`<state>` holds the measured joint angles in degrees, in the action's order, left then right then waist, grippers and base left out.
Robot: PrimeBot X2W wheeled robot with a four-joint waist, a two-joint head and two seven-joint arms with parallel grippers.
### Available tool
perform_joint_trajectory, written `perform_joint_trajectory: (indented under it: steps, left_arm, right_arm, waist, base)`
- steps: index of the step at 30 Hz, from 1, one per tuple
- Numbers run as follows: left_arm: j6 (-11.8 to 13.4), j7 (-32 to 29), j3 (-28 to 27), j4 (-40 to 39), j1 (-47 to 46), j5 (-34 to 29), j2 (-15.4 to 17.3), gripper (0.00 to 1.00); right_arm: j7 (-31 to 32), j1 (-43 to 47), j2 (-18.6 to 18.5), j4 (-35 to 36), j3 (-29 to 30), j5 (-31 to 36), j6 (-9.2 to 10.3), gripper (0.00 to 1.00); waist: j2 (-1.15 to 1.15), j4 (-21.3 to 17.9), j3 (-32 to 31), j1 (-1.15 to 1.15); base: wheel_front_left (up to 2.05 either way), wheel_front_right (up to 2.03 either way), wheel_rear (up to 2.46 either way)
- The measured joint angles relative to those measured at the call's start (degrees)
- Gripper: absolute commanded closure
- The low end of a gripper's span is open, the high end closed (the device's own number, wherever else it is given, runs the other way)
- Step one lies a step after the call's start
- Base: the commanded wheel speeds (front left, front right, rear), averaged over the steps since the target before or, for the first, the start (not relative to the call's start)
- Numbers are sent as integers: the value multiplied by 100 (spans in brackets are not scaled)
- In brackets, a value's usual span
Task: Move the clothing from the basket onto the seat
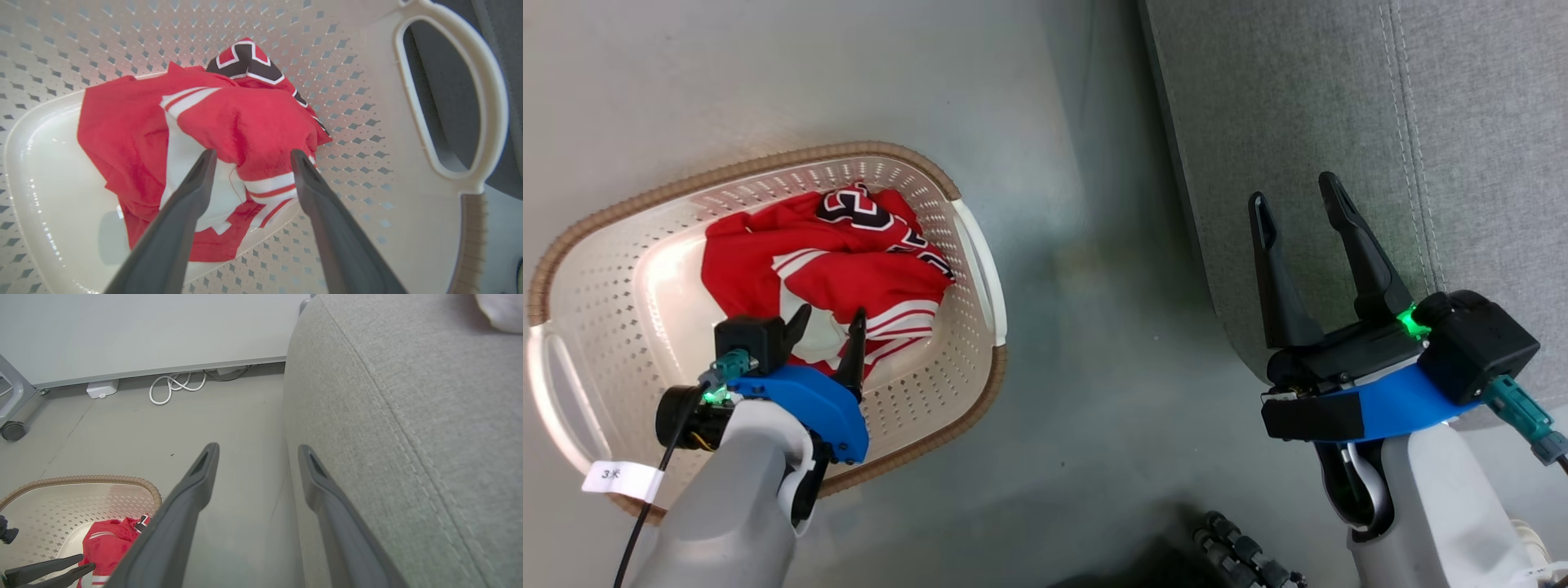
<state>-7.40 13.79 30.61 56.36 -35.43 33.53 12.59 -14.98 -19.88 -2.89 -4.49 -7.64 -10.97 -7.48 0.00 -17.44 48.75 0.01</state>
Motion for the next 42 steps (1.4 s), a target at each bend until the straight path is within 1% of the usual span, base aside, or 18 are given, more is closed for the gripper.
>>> perform_joint_trajectory:
  steps: [3, 8, 13, 20, 31, 32, 33, 34, 35, 36, 42]
  left_arm:
    - [0, -12, 130, 81, -118, 132, 60, 0]
    - [0, -210, 270, 293, -289, 381, 144, 0]
    - [-1, -321, 412, 344, -449, 630, 137, 0]
    - [-1, -214, 614, 197, -643, 983, 172, 0]
    - [-1, -22, 1054, 73, -845, 1283, 191, 0]
    - [-1, -10, 1100, 91, -855, 1284, 192, 13]
    - [-1, -9, 1132, 114, -868, 1294, 192, 37]
    - [-1, -7, 1165, 145, -883, 1302, 196, 53]
    - [0, -7, 1207, 175, -899, 1311, 199, 74]
    - [0, -5, 1246, 197, -913, 1326, 199, 100]
    - [-1, 44, 1400, 264, -972, 1406, 186, 100]
  right_arm:
    - [0, -19, -1, 55, -23, -38, 0, 0]
    - [-1, -31, -1, 152, -40, -79, 0, 0]
    - [-2, -41, -1, 218, -62, -123, 0, 0]
    - [-2, -46, -1, 279, -111, -155, 0, 0]
    - [-3, -47, -1, 299, -125, -170, 0, 0]
    - [-3, -47, -1, 298, -124, -170, 0, 0]
    - [-3, -48, -1, 298, -123, -170, 0, 0]
    - [-3, -48, -1, 298, -122, -170, 0, 0]
    - [-3, -48, -1, 297, -119, -170, 0, 0]
    - [-3, -48, -1, 296, -116, -169, 0, 0]
    - [-3, -48, -1, 294, -116, -164, 0, 0]
  waist:
    - [0, -50, 112, 0]
    - [0, -145, 274, 0]
    - [0, -214, 409, 0]
    - [0, -267, 528, 0]
    - [0, -267, 576, 0]
    - [0, -265, 574, 0]
    - [0, -262, 571, 0]
    - [0, -260, 567, 0]
    - [0, -256, 562, -1]
    - [0, -252, 556, -1]
    - [0, -201, 526, -1]
  base:
    - [0, 0, 0]
    - [0, 0, 0]
    - [0, 0, 0]
    - [0, 0, 0]
    - [0, 0, 0]
    - [0, 0, 0]
    - [0, 0, 0]
    - [0, 0, 0]
    - [0, 0, 0]
    - [0, 0, 0]
    - [0, 0, 0]
